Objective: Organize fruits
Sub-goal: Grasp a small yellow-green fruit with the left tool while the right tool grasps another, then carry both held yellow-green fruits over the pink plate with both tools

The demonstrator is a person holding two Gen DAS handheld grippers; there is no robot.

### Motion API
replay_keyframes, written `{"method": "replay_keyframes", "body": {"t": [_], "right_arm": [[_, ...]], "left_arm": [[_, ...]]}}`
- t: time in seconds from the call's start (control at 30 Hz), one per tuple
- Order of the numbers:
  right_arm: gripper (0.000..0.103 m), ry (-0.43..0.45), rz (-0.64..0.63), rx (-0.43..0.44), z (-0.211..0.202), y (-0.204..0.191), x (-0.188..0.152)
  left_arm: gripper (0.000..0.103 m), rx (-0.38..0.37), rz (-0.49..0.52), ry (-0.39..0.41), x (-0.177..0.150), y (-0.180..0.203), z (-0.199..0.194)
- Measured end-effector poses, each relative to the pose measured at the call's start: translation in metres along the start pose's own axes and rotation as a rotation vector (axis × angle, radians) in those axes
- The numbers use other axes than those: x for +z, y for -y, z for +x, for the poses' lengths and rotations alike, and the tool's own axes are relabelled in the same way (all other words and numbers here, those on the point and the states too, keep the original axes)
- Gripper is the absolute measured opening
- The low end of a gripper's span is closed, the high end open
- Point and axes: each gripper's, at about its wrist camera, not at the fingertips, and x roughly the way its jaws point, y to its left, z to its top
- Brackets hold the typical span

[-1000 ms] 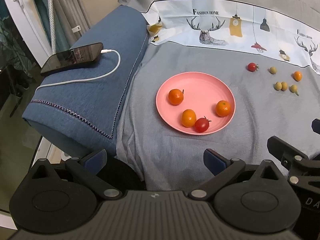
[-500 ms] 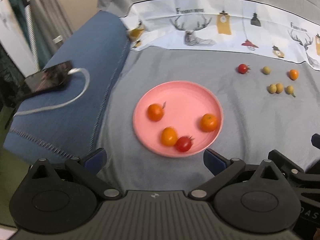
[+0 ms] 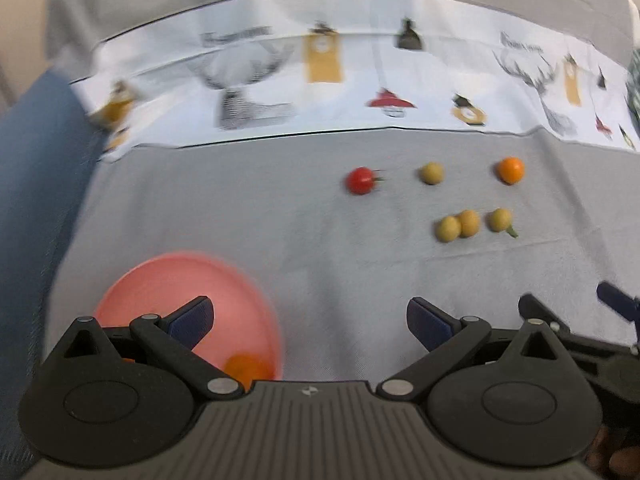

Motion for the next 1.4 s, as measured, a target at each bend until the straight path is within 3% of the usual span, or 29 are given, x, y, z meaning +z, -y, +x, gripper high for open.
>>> {"method": "replay_keyframes", "body": {"t": [0.13,0.37,0.5,0.67,0.7,0.73,0.77,0.8,0.83,0.9,1.0,1.13,1.27,1.4], "right_arm": [[0.100,-0.003,0.015,-0.059,0.043,0.023,0.005],[0.100,-0.017,0.045,-0.088,0.107,0.037,0.011],[0.101,-0.055,0.025,-0.091,0.132,0.039,0.009],[0.102,-0.004,-0.042,-0.080,0.141,0.033,0.010],[0.102,0.005,-0.056,-0.077,0.142,0.031,0.010],[0.101,0.013,-0.070,-0.071,0.142,0.029,0.010],[0.098,0.018,-0.083,-0.060,0.142,0.027,0.010],[0.086,0.026,-0.099,-0.047,0.142,0.025,0.010],[0.055,0.043,-0.119,-0.029,0.140,0.022,0.010],[0.030,0.064,-0.159,0.025,0.136,0.016,0.011],[0.030,0.079,-0.188,0.017,0.133,0.012,0.011],[0.030,0.139,-0.112,-0.071,0.128,0.025,0.015],[0.030,0.147,-0.025,-0.149,0.125,0.042,0.018],[0.030,0.144,0.031,-0.170,0.099,0.048,0.018]], "left_arm": [[0.103,-0.063,0.050,-0.029,0.022,0.034,0.047],[0.102,-0.162,0.166,-0.017,0.047,0.078,0.117],[0.089,-0.230,0.205,-0.021,0.052,0.086,0.139],[0.078,-0.273,0.213,-0.024,0.056,0.089,0.153],[0.073,-0.277,0.213,-0.017,0.056,0.089,0.153],[0.062,-0.284,0.214,-0.010,0.056,0.089,0.153],[0.054,-0.290,0.215,-0.004,0.057,0.089,0.152],[0.034,-0.295,0.217,-0.002,0.057,0.089,0.151],[0.028,-0.302,0.218,-0.003,0.058,0.090,0.151],[0.028,-0.311,0.206,-0.006,0.059,0.090,0.149],[0.027,-0.305,0.188,0.006,0.058,0.088,0.141],[0.028,-0.299,0.120,0.015,0.055,0.072,0.116],[0.028,-0.248,0.065,0.023,0.041,0.046,0.078],[0.028,-0.193,0.027,0.014,0.018,0.016,0.037]]}}
